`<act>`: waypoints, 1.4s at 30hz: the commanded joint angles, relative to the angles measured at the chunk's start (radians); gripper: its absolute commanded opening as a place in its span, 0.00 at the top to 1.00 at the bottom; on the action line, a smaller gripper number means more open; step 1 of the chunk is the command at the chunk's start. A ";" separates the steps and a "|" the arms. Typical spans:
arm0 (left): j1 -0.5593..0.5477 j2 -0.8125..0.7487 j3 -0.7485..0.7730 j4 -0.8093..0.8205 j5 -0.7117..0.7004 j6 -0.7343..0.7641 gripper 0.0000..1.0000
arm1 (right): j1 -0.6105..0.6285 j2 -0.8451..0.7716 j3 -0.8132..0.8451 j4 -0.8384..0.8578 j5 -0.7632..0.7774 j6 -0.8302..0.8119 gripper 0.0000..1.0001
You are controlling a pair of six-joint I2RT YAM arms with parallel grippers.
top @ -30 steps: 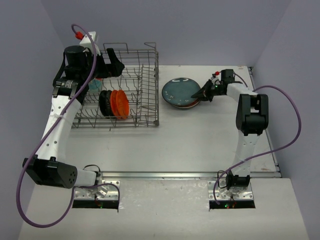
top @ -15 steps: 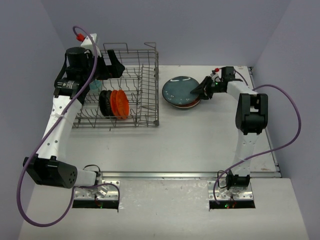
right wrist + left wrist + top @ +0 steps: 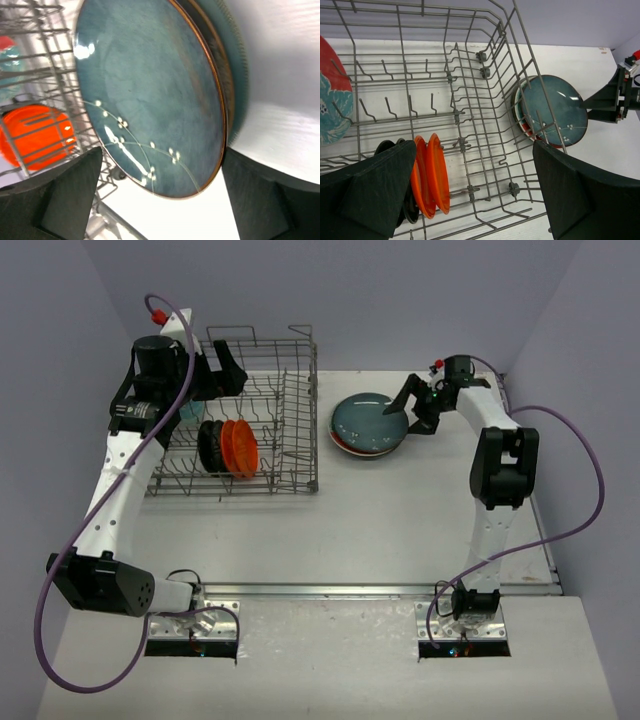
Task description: Unload the plates from the dish rack
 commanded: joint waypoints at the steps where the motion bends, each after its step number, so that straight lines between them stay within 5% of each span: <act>1: 0.007 -0.009 0.039 0.025 -0.075 0.007 0.00 | 0.034 -0.030 0.112 -0.109 0.193 -0.116 0.01; 11: 0.042 0.099 0.211 -0.076 -0.408 0.117 0.00 | 0.113 -0.088 0.146 -0.133 0.491 -0.254 0.01; 13: 0.130 0.200 0.333 -0.151 -0.369 0.135 0.05 | 0.116 -0.148 0.094 -0.089 0.483 -0.275 0.01; 16: 0.249 0.342 0.536 -0.273 -0.223 0.135 0.26 | 0.123 -0.250 -0.009 -0.018 0.448 -0.308 0.01; 21: 0.339 0.552 0.710 -0.344 -0.132 0.145 0.39 | 0.145 -0.414 -0.187 0.064 0.439 -0.383 0.01; 31: 0.375 0.716 0.702 -0.288 -0.055 0.159 0.42 | 0.158 -0.610 -0.371 0.108 0.436 -0.448 0.01; 42: 0.375 0.799 0.663 -0.184 0.003 0.183 0.61 | 0.158 -0.637 -0.375 0.110 0.427 -0.455 0.01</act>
